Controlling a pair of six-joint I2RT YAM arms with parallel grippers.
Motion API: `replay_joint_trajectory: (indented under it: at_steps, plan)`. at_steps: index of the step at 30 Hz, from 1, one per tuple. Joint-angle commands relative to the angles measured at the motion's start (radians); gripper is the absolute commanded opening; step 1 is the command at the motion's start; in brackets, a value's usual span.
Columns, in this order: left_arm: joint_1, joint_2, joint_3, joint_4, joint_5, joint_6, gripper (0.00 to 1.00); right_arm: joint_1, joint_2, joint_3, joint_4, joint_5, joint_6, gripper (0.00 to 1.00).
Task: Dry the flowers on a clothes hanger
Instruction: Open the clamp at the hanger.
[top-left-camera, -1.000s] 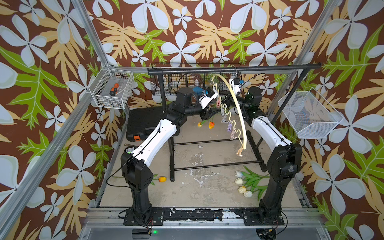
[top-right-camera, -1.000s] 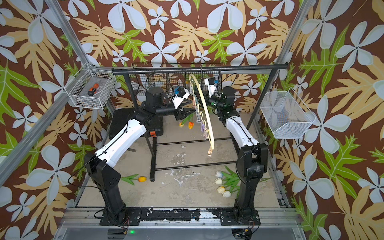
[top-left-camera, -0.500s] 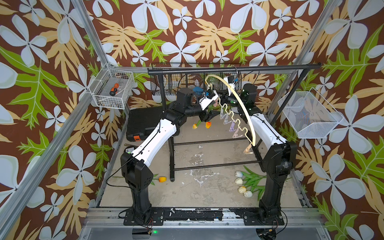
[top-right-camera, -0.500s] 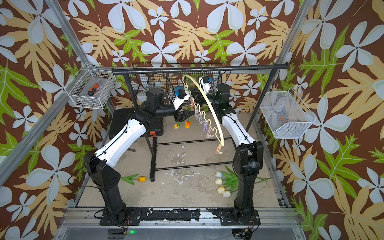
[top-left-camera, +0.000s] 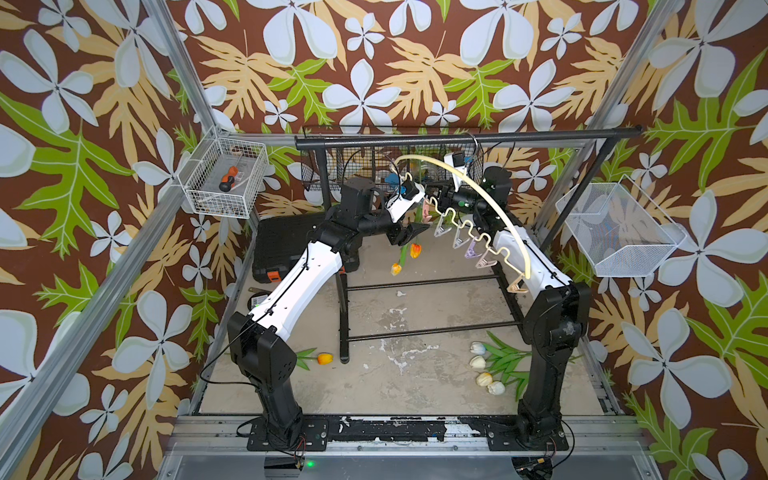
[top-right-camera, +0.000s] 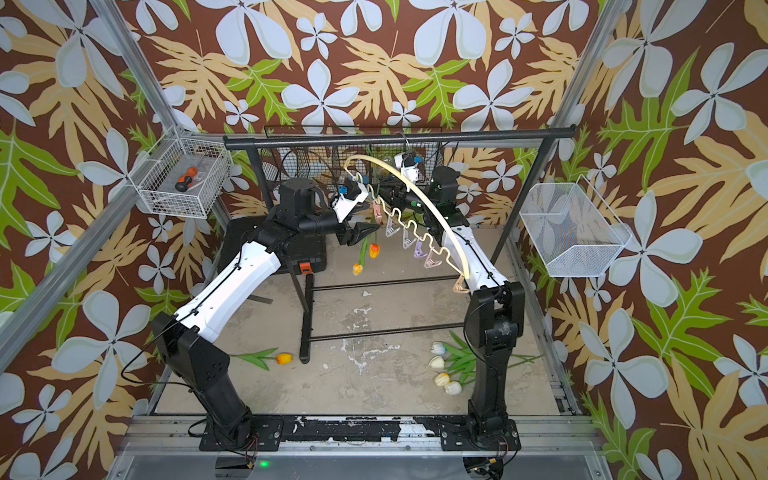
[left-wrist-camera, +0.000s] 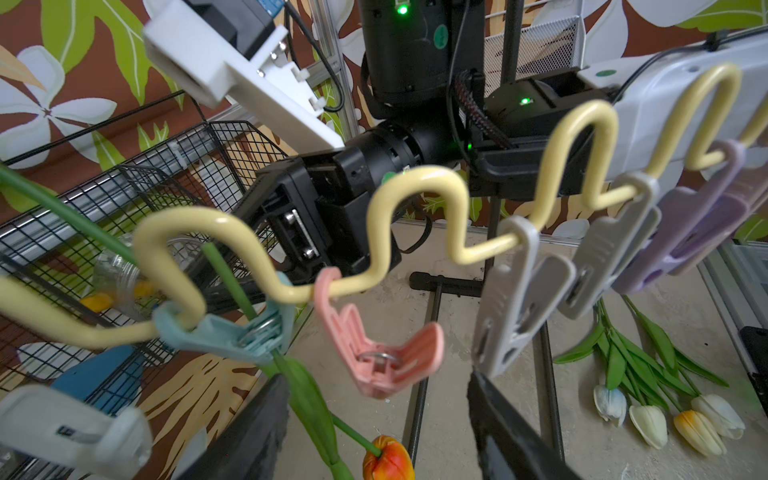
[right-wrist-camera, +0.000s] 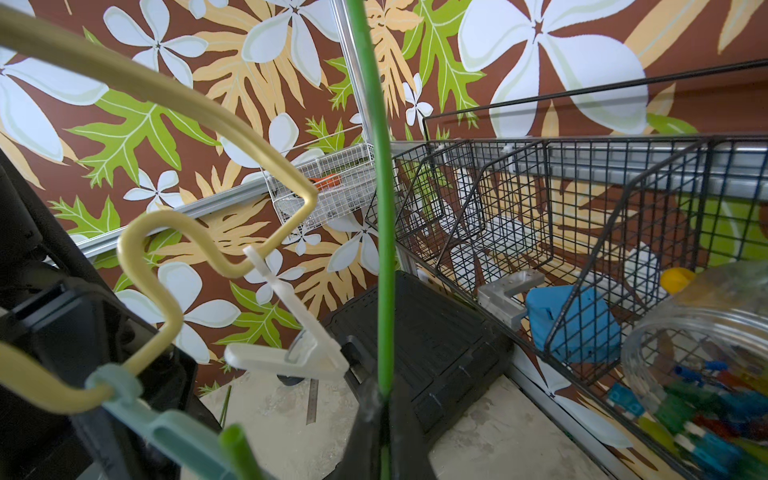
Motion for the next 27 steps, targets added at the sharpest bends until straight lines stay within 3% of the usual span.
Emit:
replay_joint_trajectory:
  at_steps: [1, 13, 27]
  plan:
    - [0.011, -0.013, 0.0, 0.018, 0.021, 0.005, 0.7, 0.004, 0.004, 0.014, 0.011, -0.011, -0.003, 0.0]
    - [0.009, 0.009, 0.016, 0.043, 0.089, -0.011, 0.57, 0.026, 0.009, 0.027, 0.003, -0.015, -0.002, 0.0]
    - [-0.03, 0.045, 0.058, 0.07, 0.007, -0.032, 0.61, 0.038, 0.007, 0.028, -0.003, -0.019, 0.001, 0.0]
